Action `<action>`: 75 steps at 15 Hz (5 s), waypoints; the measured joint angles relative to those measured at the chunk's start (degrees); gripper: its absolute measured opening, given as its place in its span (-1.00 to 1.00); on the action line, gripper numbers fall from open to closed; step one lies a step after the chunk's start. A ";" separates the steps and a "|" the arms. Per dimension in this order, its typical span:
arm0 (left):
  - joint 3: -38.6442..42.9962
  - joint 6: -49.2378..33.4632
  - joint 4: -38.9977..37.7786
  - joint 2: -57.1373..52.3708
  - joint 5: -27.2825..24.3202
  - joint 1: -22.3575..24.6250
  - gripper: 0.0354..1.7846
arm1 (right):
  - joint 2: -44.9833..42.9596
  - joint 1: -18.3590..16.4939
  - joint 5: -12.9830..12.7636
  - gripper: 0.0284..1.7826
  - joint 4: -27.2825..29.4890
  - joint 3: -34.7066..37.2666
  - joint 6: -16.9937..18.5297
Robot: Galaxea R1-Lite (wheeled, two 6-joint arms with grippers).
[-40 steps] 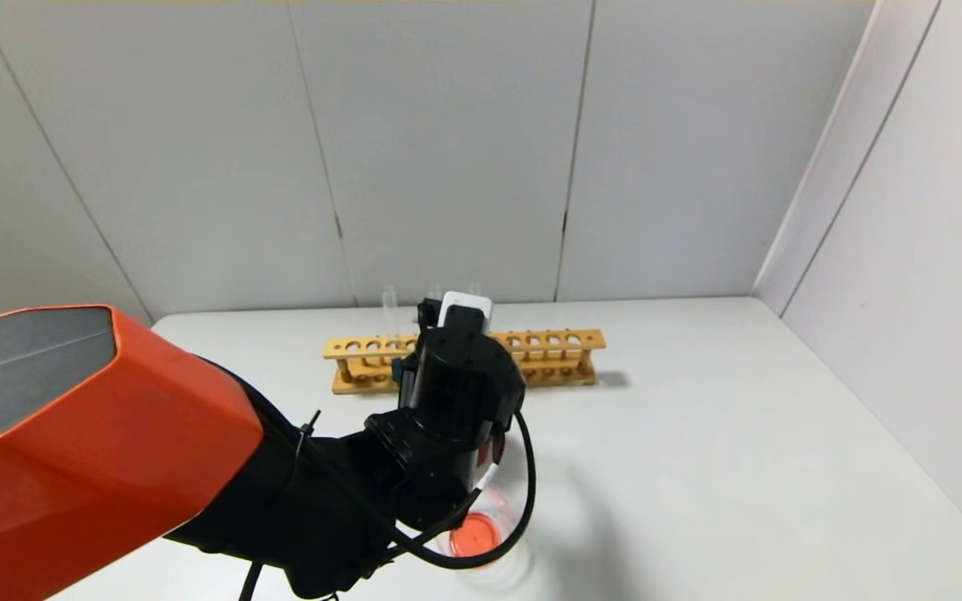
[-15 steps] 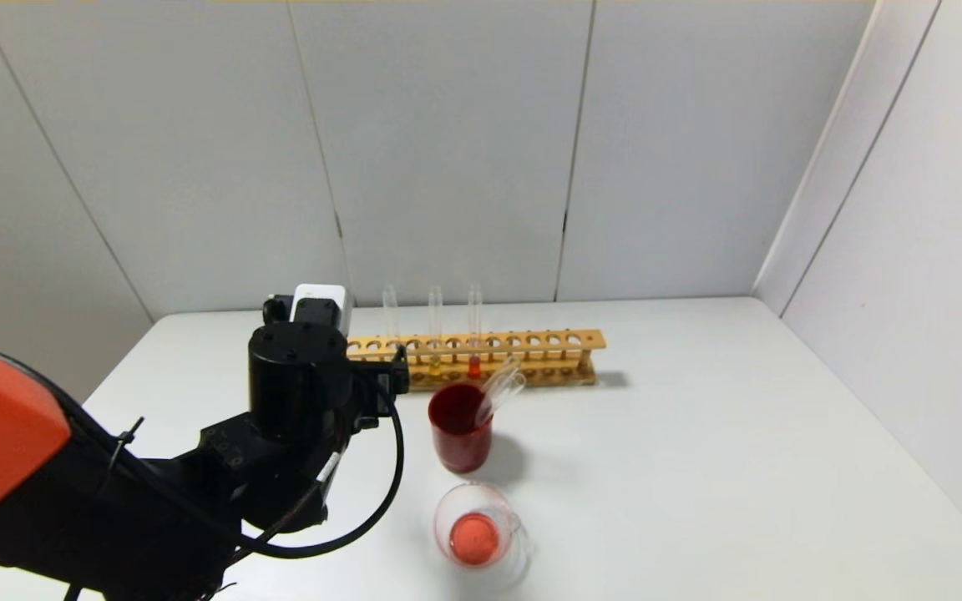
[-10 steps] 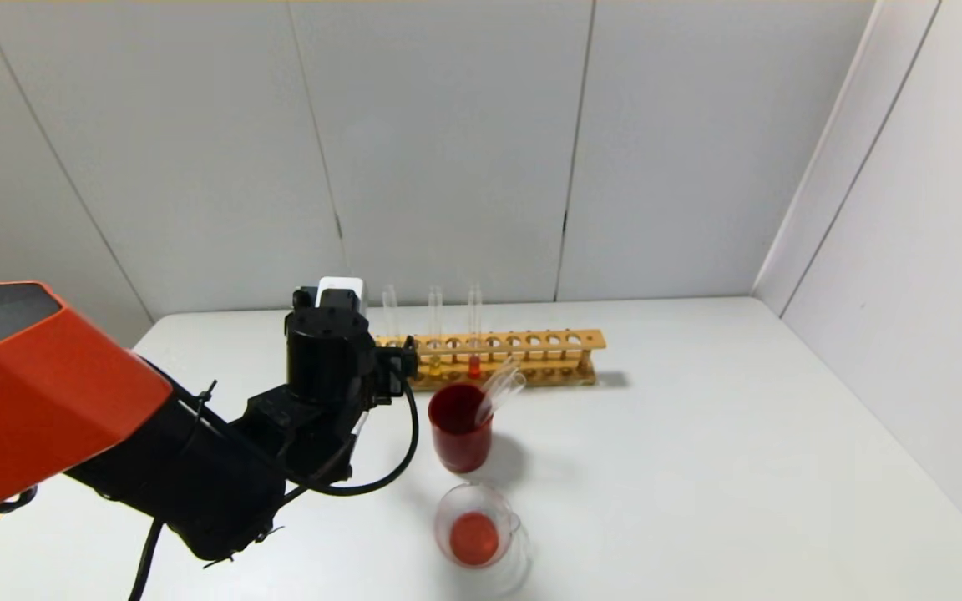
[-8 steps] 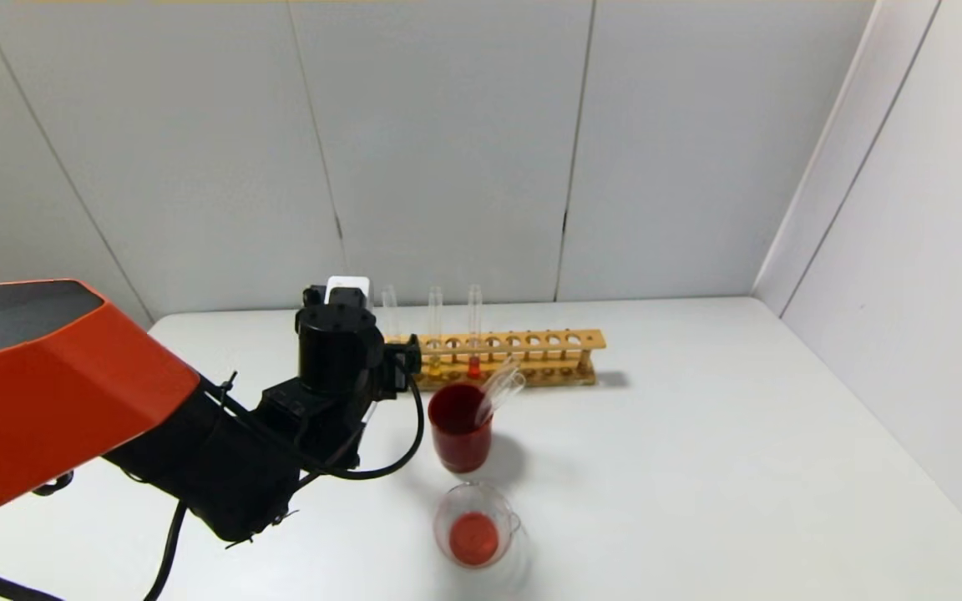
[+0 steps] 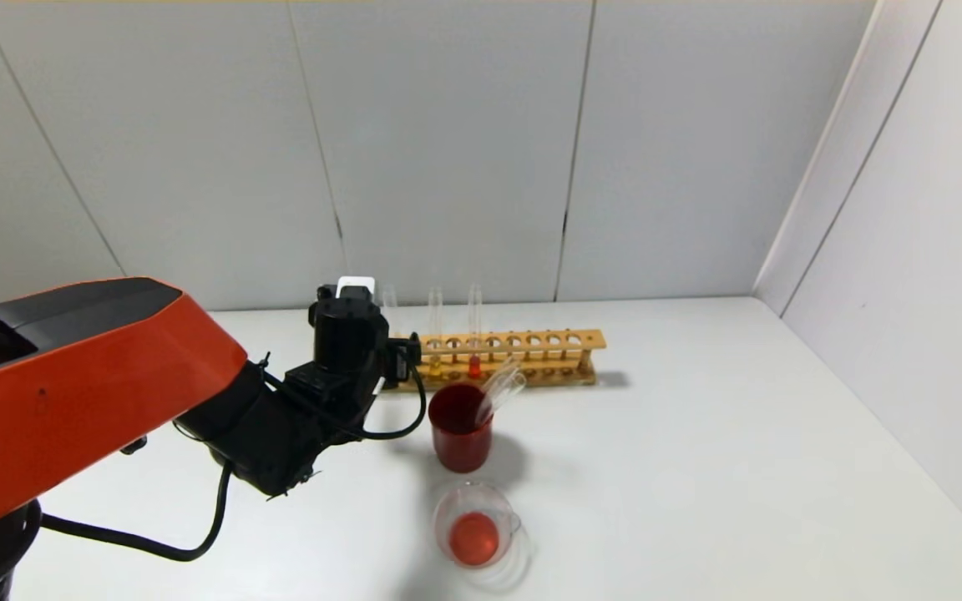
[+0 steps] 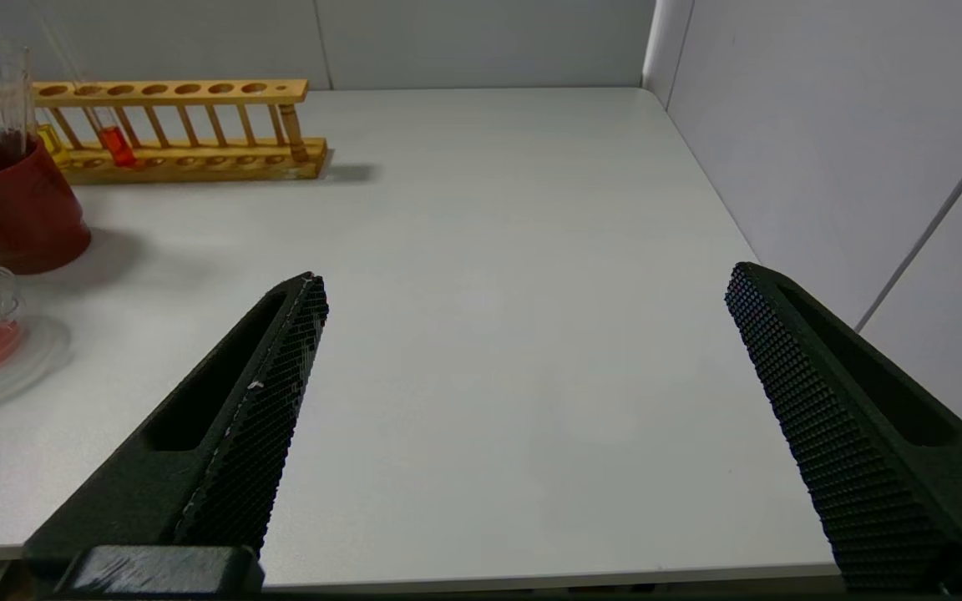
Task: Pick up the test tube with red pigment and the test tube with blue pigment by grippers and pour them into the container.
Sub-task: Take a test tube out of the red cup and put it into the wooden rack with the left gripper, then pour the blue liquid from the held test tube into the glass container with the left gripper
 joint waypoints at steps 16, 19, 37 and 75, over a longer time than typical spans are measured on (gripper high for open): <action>-7.27 -0.24 2.36 4.23 -2.23 1.60 0.64 | 0.00 0.02 -0.02 0.95 0.00 0.00 0.00; -7.83 -0.20 2.40 4.77 -2.23 1.57 0.09 | 0.00 0.02 0.00 0.95 0.00 0.00 0.02; -22.41 5.64 23.08 -6.79 -1.10 1.68 -0.69 | 0.00 0.00 0.01 0.95 -0.02 0.00 0.02; 31.76 57.05 -4.71 -17.76 5.46 -18.22 -0.69 | 0.00 0.02 0.00 0.95 -0.02 0.00 0.02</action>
